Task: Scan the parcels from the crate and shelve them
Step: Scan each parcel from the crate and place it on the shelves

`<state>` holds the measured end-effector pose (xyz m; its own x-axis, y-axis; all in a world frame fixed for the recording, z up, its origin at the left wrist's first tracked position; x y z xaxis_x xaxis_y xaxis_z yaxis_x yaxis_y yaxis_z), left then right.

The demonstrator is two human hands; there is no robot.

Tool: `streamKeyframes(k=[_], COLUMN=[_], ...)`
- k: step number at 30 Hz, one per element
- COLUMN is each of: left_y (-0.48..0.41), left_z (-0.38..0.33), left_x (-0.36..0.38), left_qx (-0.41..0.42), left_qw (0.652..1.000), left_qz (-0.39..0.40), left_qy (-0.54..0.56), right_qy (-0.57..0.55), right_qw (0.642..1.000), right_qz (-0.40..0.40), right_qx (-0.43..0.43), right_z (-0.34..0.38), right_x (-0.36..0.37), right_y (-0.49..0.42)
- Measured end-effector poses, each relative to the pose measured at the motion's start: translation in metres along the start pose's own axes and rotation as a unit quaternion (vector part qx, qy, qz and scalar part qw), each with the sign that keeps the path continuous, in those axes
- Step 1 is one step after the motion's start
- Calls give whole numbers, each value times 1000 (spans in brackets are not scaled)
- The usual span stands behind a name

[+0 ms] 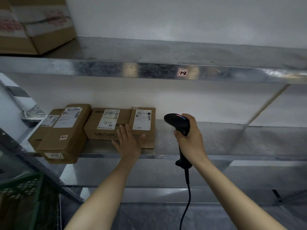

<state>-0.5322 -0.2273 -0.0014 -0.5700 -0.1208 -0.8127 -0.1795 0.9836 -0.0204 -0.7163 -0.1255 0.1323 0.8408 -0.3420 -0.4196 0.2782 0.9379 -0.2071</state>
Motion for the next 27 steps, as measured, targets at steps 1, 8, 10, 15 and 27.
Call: streamKeyframes(k=[1, 8, 10, 15, 27], left_y=[2, 25, 35, 63, 144], left_z=[2, 15, 22, 48, 170], left_x=[-2, -25, -32, -59, -143], left_qx=[1, 28, 36, 14, -48], left_qw=[1000, 999, 999, 999, 996], left_qz=[0, -15, -18, -33, -62], left_qy=[1, 18, 20, 13, -47], right_qy=[-1, -23, -30, -49, -73], right_qw=[1000, 999, 998, 994, 971], right_qz=[0, 16, 25, 63, 175], right_qx=[-2, -37, -46, -74, -147], right_z=[2, 22, 28, 44, 102], right_x=[-1, 0, 2, 17, 98], right_y=[2, 23, 31, 48, 116])
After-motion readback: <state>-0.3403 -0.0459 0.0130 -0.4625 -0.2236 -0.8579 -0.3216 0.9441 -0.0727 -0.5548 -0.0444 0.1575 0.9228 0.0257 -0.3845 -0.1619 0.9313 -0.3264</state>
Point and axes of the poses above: each hand's wrist, its own y-axis away from the middle knuckle, its own x-axis out of the palm, z = x × y, the point moved 2 cm from there along -y, towards the middle knuckle, and after that the axes turned 6 degrees about y, right-handed, at the moved point
